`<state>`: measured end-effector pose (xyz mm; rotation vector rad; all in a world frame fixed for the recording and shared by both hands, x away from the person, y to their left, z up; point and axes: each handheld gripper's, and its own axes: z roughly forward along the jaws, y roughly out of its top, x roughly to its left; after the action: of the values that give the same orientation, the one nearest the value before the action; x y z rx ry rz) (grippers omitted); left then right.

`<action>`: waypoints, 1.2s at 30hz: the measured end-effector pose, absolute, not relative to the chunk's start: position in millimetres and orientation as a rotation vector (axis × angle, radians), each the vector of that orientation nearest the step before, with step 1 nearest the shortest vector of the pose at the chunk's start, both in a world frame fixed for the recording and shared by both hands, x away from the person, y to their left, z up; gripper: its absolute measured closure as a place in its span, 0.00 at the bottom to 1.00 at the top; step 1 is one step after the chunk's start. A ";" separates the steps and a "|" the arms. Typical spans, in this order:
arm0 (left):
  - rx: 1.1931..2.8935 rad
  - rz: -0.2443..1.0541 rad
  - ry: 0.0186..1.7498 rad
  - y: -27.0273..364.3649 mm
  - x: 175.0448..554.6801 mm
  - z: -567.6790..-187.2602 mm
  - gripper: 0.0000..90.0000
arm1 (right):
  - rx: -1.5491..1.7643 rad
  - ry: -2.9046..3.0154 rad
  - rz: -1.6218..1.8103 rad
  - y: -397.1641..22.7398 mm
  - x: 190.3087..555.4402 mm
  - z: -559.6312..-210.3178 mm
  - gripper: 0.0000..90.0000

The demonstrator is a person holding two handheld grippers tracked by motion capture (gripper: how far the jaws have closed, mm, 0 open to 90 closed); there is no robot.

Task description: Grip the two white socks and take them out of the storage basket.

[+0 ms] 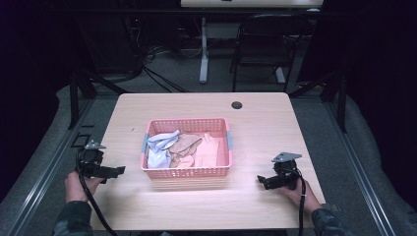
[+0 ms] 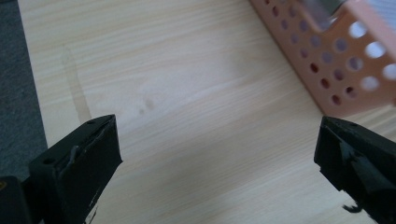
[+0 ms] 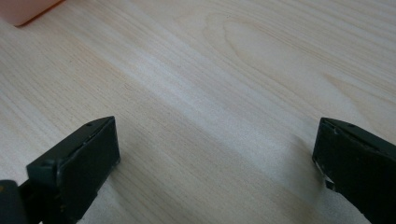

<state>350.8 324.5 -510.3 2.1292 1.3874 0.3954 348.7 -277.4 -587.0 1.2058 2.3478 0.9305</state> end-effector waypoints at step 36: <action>2.329 0.273 1.035 210.5 442.2 -452.2 0.00 | 1.213 2.345 0.938 -277.8 347.3 -587.2 0.00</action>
<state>442.2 210.5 -452.2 2.3294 1.0351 0.2730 347.3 -277.8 -587.2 1.2130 2.3448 0.9379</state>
